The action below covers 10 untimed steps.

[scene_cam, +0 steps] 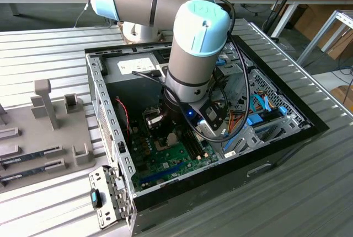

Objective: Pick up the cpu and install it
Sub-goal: 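Place the cpu into insertion slot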

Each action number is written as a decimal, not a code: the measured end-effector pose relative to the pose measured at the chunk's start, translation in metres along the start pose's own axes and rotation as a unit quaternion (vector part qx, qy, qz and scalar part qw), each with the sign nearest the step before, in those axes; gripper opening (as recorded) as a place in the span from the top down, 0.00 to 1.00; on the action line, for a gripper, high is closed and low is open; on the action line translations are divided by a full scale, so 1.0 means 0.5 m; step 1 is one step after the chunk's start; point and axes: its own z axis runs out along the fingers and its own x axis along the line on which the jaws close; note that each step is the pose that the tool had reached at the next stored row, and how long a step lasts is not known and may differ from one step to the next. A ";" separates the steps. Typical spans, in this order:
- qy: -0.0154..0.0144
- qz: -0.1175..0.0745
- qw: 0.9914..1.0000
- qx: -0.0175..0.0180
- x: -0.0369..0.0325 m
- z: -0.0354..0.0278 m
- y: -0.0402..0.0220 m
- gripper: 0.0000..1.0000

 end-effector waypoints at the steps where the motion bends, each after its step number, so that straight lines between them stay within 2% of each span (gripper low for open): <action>1: 0.000 0.000 1.000 0.000 0.000 0.001 0.000 0.53; 10: 0.000 0.000 1.000 0.000 0.000 0.006 0.000 0.53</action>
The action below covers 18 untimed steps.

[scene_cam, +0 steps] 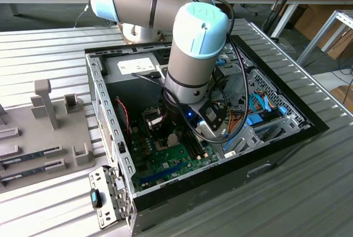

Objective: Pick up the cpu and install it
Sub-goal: 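Place the cpu into insertion slot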

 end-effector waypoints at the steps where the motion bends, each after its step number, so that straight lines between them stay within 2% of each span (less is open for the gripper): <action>1: 0.000 0.000 1.000 0.000 0.000 0.000 0.000 0.53; 3: 0.000 0.000 1.000 0.000 0.000 -0.005 0.000 0.53; 7: 0.000 0.000 1.000 0.000 -0.001 -0.028 -0.001 0.53; 9: 0.000 0.000 1.000 0.000 -0.001 -0.034 -0.001 0.53; 13: 0.000 0.000 1.000 0.000 -0.001 -0.040 -0.001 0.53; 18: 0.000 0.000 1.000 0.000 -0.001 -0.041 -0.002 0.53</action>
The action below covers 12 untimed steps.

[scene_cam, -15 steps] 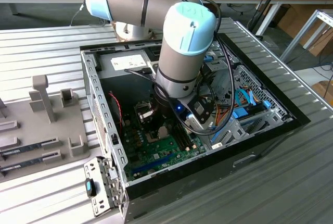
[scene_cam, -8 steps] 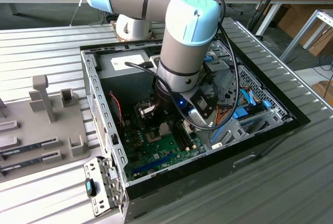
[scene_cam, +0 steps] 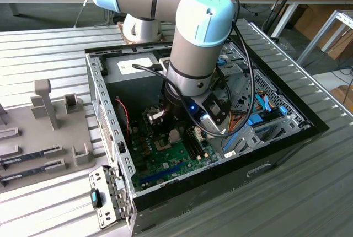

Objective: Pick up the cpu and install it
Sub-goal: 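Place the cpu into insertion slot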

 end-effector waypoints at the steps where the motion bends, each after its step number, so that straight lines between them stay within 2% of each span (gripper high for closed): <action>1: 0.000 0.000 1.000 0.000 0.000 0.000 0.000 0.53; 2: 0.000 0.000 1.000 0.006 0.000 -0.001 0.003 0.53; 3: 0.000 0.000 1.000 0.016 0.016 -0.001 0.028 0.53; 4: 0.000 -0.001 1.000 0.016 0.032 0.000 0.028 0.53; 6: -0.001 -0.011 1.000 0.016 0.035 0.001 0.028 0.53; 7: -0.002 -0.028 0.999 0.015 0.036 0.003 0.028 0.53; 8: -0.002 -0.034 0.999 0.015 0.036 0.005 0.028 0.53; 12: -0.002 -0.034 0.999 0.015 0.046 0.014 0.028 0.53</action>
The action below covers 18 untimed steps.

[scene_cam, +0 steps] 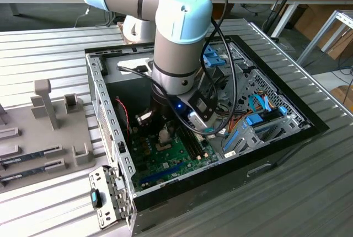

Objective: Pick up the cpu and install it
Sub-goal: 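Place the cpu into insertion slot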

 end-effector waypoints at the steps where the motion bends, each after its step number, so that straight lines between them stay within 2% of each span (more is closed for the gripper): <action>1: 0.000 0.000 1.000 0.000 0.001 0.002 0.000 0.53; 5: 0.001 0.008 1.000 0.000 0.004 0.011 0.000 0.53; 12: 0.001 0.008 1.000 0.001 0.006 0.019 -0.007 0.53; 18: 0.001 0.008 1.000 0.002 0.006 0.029 -0.008 0.53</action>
